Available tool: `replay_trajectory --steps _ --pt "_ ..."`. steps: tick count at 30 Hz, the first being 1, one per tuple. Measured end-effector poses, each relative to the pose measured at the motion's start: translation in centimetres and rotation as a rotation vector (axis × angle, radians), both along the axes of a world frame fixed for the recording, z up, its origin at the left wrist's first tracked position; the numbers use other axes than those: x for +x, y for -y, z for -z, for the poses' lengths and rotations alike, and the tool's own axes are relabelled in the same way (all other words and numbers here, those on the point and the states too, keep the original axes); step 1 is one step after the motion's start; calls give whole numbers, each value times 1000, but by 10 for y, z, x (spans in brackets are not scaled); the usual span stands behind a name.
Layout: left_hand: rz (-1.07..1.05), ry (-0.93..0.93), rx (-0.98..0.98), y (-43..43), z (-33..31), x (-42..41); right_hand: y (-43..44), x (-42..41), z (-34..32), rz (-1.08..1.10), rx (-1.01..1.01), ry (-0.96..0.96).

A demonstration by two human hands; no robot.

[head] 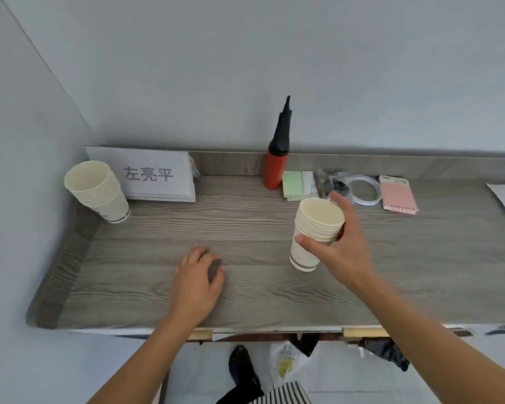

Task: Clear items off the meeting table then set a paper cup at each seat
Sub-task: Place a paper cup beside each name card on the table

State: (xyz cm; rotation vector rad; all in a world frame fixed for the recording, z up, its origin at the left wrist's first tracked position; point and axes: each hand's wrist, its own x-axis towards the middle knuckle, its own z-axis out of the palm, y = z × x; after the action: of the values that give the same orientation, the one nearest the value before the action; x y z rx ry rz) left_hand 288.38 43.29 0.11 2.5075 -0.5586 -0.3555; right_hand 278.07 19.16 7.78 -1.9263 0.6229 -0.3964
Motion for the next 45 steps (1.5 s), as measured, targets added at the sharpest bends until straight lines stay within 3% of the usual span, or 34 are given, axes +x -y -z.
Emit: replay_trajectory --steps 6,10,16,24,36,45 --pt "144 -356 -259 34 -49 -88 23 -135 -7 181 17 7" --pt "383 -517 -203 55 -61 -156 19 -230 -3 365 43 4" --pt "635 -613 -111 101 -66 -241 8 -368 5 668 72 5" --pt "1032 -661 74 207 -62 -327 7 -503 10 1133 153 50" --pt "1589 -654 293 405 -58 -494 7 -614 20 1765 192 102" --pt "1998 -618 392 417 -67 -700 -66 -725 23 2214 184 146"
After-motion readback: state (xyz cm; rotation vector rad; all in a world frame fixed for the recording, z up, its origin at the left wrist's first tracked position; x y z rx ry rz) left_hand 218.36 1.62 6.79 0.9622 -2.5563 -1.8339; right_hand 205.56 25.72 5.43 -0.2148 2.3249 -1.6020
